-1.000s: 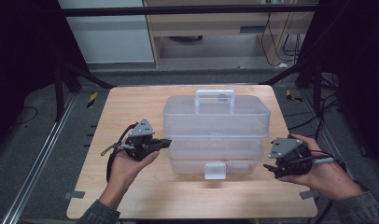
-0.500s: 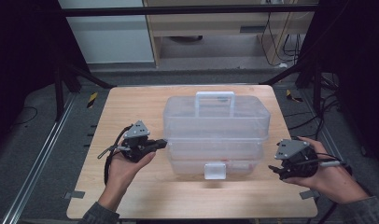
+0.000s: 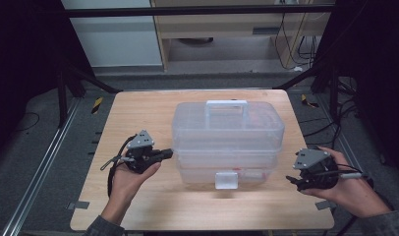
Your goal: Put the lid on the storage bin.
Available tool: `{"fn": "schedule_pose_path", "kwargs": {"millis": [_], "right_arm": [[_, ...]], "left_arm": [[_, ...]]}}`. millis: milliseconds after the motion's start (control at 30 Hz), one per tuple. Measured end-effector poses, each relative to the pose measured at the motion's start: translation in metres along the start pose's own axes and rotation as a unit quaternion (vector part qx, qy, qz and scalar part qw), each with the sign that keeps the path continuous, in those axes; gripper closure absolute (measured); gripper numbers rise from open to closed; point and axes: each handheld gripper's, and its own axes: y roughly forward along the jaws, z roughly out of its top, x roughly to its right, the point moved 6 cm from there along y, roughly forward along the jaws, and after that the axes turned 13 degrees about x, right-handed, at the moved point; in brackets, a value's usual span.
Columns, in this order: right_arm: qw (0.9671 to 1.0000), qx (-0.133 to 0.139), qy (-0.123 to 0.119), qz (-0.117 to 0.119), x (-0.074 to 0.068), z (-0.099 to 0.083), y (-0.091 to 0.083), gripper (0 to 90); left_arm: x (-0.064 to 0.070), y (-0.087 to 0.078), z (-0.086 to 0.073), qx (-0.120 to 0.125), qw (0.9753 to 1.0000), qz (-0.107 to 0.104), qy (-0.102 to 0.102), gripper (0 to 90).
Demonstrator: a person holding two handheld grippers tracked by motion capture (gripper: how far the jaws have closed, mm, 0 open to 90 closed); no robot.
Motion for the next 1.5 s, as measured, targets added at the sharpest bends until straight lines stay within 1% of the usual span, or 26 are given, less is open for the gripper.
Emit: {"fn": "schedule_pose_path", "kwargs": {"millis": [167, 267, 333, 433, 500, 700, 733, 767, 800, 833, 867, 900, 933, 967, 1033, 1067, 1100, 1133, 1200, 1233, 1267, 1300, 1333, 1433, 1500], "right_arm": [[1.0, -0.001, 0.006, 0.002, -0.001, -0.003, 0.002, 23.8], [1.0, -0.002, 0.009, -0.001, -0.001, -0.007, 0.005, 22.9], [0.9999, -0.004, 0.014, -0.005, -0.001, -0.008, 0.006, 22.3], [0.9999, -0.004, 0.015, -0.005, -0.001, -0.01, 0.008, 21.9], [0.9998, -0.008, 0.018, -0.008, -0.001, -0.012, 0.01, 21.3], [0.9996, -0.006, 0.024, -0.013, 0.001, -0.016, 0.015, 20.6], [0.9994, -0.006, 0.028, -0.02, 0.003, -0.017, 0.018, 19.9], [0.9992, -0.006, 0.031, -0.023, 0.004, -0.019, 0.019, 19.3], [0.9992, -0.006, 0.031, -0.023, 0.004, -0.019, 0.019, 19.3], [0.9988, -0.007, 0.037, -0.031, 0.006, -0.022, 0.022, 18.8], [0.9985, -0.008, 0.041, -0.037, 0.008, -0.024, 0.024, 18.6], [0.9981, -0.01, 0.045, -0.041, 0.009, -0.026, 0.026, 18.5], [0.9979, -0.013, 0.047, -0.044, 0.011, -0.027, 0.028, 18.4], [0.9977, -0.013, 0.047, -0.046, 0.012, -0.029, 0.029, 18.2], [0.9971, -0.017, 0.053, -0.051, 0.016, -0.032, 0.034, 18.2], [0.9969, -0.017, 0.055, -0.053, 0.018, -0.034, 0.036, 18.1], [0.9969, -0.017, 0.055, -0.053, 0.018, -0.034, 0.036, 18.1], [0.9962, -0.023, 0.061, -0.057, 0.024, -0.038, 0.041, 18.3], [0.9954, -0.03, 0.068, -0.061, 0.031, -0.042, 0.046, 18.3], [0.9951, -0.031, 0.07, -0.063, 0.035, -0.044, 0.049, 18.4], [0.9946, -0.032, 0.074, -0.065, 0.039, -0.046, 0.052, 18.4], [0.9946, -0.032, 0.074, -0.065, 0.039, -0.046, 0.052, 18.4], [0.9934, -0.04, 0.082, -0.07, 0.047, -0.051, 0.059, 19.1], [0.9915, -0.05, 0.095, -0.075, 0.057, -0.057, 0.069, 19.2], [0.99, -0.053, 0.106, -0.076, 0.064, -0.06, 0.078, 19.3]], "left_arm": [[0.0, 0.001, -0.005, -0.006, 1.0, -0.002, 0.0, 89.7], [0.001, 0.002, -0.009, -0.012, 0.9999, -0.002, 0.004, 89.7], [0.001, 0.003, -0.011, -0.014, 0.9999, -0.003, 0.003, 89.8], [0.001, 0.003, -0.012, -0.015, 0.9999, -0.004, 0.002, 89.7], [0.001, 0.003, -0.013, -0.016, 0.9999, -0.004, 0.001, 89.8], [0.001, 0.004, -0.016, -0.023, 0.9997, -0.007, 0.004, 89.8], [0.0, 0.004, -0.017, -0.029, 0.9995, -0.006, 0.008, 89.7], [0.0, 0.004, -0.017, -0.029, 0.9995, -0.006, 0.008, 89.8], [-0.001, 0.004, -0.017, -0.032, 0.9994, -0.002, 0.013, 89.8], [-0.007, 0.002, -0.019, -0.035, 0.9991, 0.011, 0.02, 89.8], [-0.011, 0.0, -0.019, -0.029, 0.9994, 0.013, 0.014, 89.7], [-0.011, 0.0, -0.019, -0.029, 0.9994, 0.013, 0.014, 89.7], [-0.019, -0.002, -0.02, -0.033, 0.9991, 0.025, 0.012, 89.7], [-0.026, -0.003, -0.02, -0.039, 0.9986, 0.034, 0.015, 89.7], [-0.037, -0.005, -0.023, -0.056, 0.9971, 0.045, 0.022, 89.7], [-0.043, -0.005, -0.024, -0.061, 0.9965, 0.053, 0.021, 89.7], [-0.043, -0.005, -0.024, -0.061, 0.9965, 0.053, 0.021, 89.7], [-0.055, -0.005, -0.029, -0.081, 0.9943, 0.064, 0.025, 89.7], [-0.067, -0.004, -0.036, -0.104, 0.9912, 0.075, 0.032, 89.7], [-0.073, -0.003, -0.039, -0.114, 0.9896, 0.082, 0.033, 89.7], [-0.073, -0.003, -0.039, -0.114, 0.9896, 0.082, 0.033, 89.8], [-0.078, -0.001, -0.043, -0.123, 0.988, 0.087, 0.033, 89.8], [-0.087, 0.004, -0.053, -0.145, 0.9841, 0.095, 0.037, 89.8], [-0.097, 0.013, -0.067, -0.178, 0.9775, 0.102, 0.048, 89.8], [-0.103, 0.017, -0.072, -0.187, 0.9755, 0.105, 0.047, 89.7]]}}
